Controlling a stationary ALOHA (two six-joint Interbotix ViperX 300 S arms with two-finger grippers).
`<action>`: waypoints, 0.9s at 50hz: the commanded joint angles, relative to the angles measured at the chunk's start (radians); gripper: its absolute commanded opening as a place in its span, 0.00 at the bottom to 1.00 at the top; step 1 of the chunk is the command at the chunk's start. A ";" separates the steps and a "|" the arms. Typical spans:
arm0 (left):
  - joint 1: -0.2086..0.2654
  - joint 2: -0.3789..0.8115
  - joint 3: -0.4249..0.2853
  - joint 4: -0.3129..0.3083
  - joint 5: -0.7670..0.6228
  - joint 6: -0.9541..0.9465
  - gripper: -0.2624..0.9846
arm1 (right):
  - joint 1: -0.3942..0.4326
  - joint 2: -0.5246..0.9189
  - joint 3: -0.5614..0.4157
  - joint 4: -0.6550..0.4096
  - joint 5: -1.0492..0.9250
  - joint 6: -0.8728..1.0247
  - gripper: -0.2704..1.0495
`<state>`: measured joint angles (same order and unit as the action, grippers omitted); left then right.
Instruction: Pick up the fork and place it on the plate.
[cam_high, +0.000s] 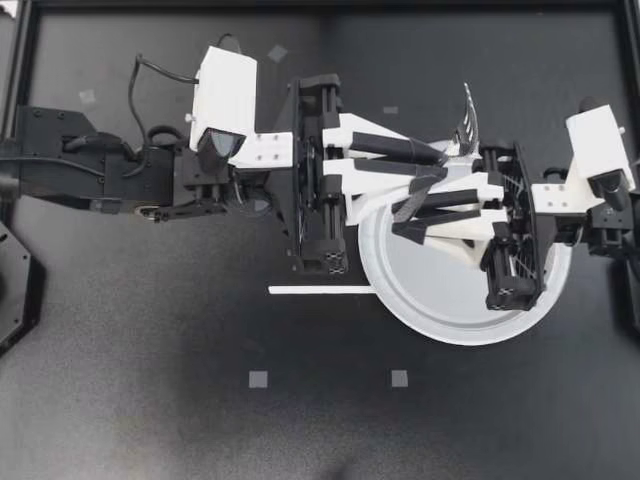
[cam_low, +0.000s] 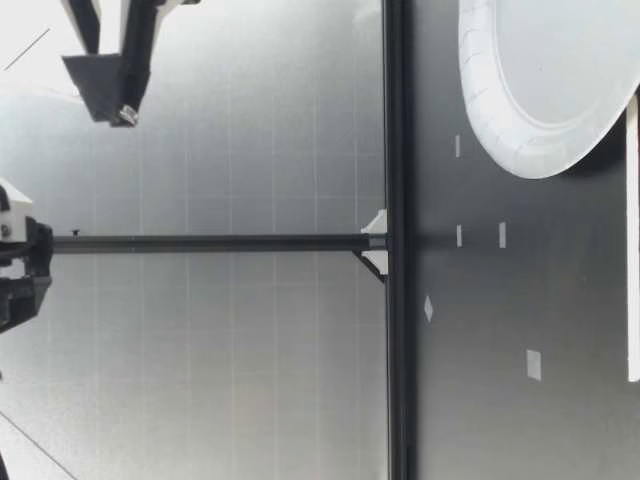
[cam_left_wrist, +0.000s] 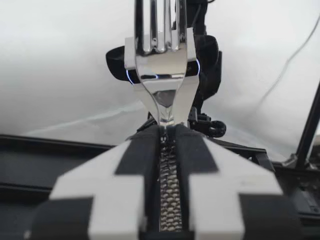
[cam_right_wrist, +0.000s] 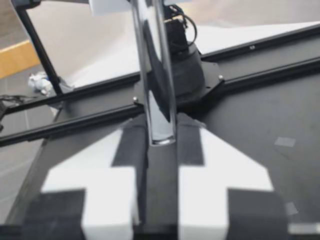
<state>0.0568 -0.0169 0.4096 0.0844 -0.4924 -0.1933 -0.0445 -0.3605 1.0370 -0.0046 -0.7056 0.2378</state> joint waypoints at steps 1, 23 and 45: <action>-0.002 -0.012 -0.021 0.003 -0.002 -0.003 0.24 | 0.005 -0.044 -0.006 0.000 -0.009 -0.002 0.11; -0.002 0.000 -0.028 0.002 0.100 -0.011 0.85 | 0.005 -0.052 0.011 0.000 -0.008 0.000 0.11; -0.002 -0.118 0.092 0.002 0.110 -0.012 0.80 | -0.020 -0.213 0.051 0.023 0.350 0.015 0.11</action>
<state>0.0537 -0.0414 0.4464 0.0844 -0.3835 -0.2025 -0.0522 -0.4694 1.0922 0.0092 -0.5722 0.2485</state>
